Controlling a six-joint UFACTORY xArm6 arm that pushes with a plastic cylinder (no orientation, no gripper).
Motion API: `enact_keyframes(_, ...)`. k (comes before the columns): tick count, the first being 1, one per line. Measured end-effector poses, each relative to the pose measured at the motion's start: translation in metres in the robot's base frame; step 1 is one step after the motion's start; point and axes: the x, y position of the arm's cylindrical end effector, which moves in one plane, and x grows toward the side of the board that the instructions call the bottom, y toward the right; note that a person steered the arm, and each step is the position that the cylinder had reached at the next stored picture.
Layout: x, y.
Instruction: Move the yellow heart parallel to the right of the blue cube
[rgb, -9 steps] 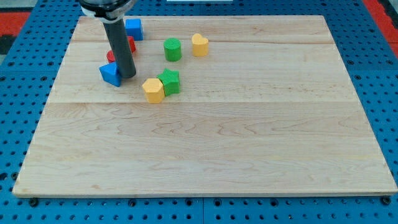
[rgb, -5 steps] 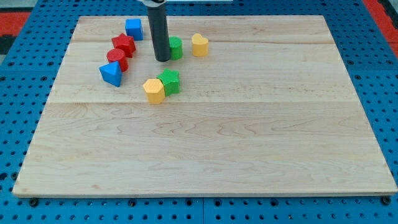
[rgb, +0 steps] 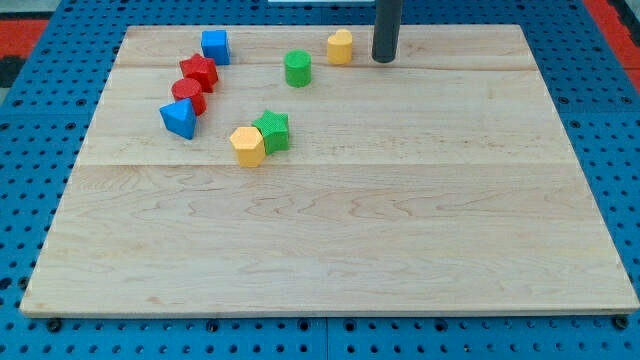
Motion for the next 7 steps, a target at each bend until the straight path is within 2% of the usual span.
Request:
enact_keyframes(1,-0.014,-0.014)
enact_keyframes(2,-0.009,-0.078)
enact_keyframes(3,-0.011,-0.085)
enact_keyframes(4,0.009,-0.017)
enact_keyframes(5,0.109,0.005)
enact_keyframes(6,0.168,-0.074)
enact_keyframes(7,0.214,-0.103)
